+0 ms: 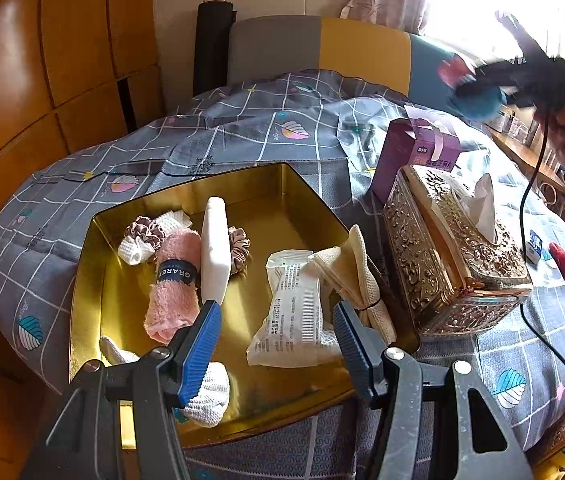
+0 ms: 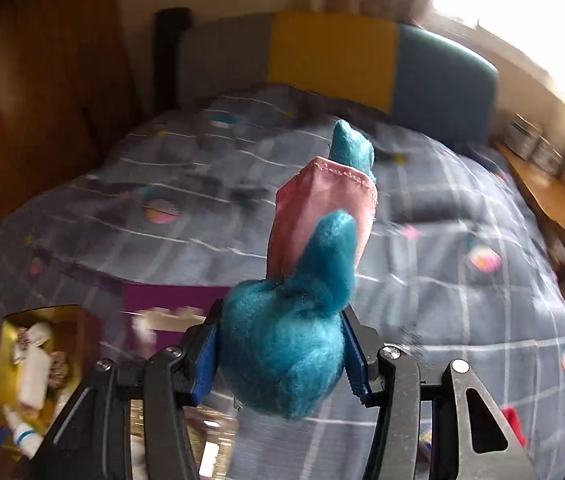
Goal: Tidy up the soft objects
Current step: 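Lift the pink-and-blue plush with the right gripper and carry it over the tray, then release the plush into the gold tray by opening the right gripper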
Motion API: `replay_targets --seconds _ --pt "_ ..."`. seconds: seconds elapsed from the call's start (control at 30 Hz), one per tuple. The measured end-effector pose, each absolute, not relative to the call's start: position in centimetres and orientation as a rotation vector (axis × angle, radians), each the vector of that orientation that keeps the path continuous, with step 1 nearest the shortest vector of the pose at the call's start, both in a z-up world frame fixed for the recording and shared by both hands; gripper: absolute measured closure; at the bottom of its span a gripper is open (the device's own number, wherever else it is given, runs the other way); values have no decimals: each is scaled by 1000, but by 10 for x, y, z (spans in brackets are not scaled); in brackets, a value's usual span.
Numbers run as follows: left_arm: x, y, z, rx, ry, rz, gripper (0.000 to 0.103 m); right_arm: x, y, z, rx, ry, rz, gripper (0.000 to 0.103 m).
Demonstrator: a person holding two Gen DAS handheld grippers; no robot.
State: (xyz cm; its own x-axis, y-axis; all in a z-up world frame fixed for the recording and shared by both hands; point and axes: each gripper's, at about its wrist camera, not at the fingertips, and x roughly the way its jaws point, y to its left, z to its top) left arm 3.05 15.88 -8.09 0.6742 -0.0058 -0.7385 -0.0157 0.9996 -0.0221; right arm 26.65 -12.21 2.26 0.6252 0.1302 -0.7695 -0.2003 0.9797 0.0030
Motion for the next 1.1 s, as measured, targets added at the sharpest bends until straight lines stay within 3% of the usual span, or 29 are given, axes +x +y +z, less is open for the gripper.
replay_targets --seconds 0.33,0.73,1.1 --pt "18 189 -79 -71 812 84 44 190 17 23 -261 879 674 49" --pt "-11 276 -79 -224 780 348 44 104 114 -73 -351 1065 956 46" --pt "-4 255 -78 -210 777 272 43 110 124 -104 -175 1151 899 27"
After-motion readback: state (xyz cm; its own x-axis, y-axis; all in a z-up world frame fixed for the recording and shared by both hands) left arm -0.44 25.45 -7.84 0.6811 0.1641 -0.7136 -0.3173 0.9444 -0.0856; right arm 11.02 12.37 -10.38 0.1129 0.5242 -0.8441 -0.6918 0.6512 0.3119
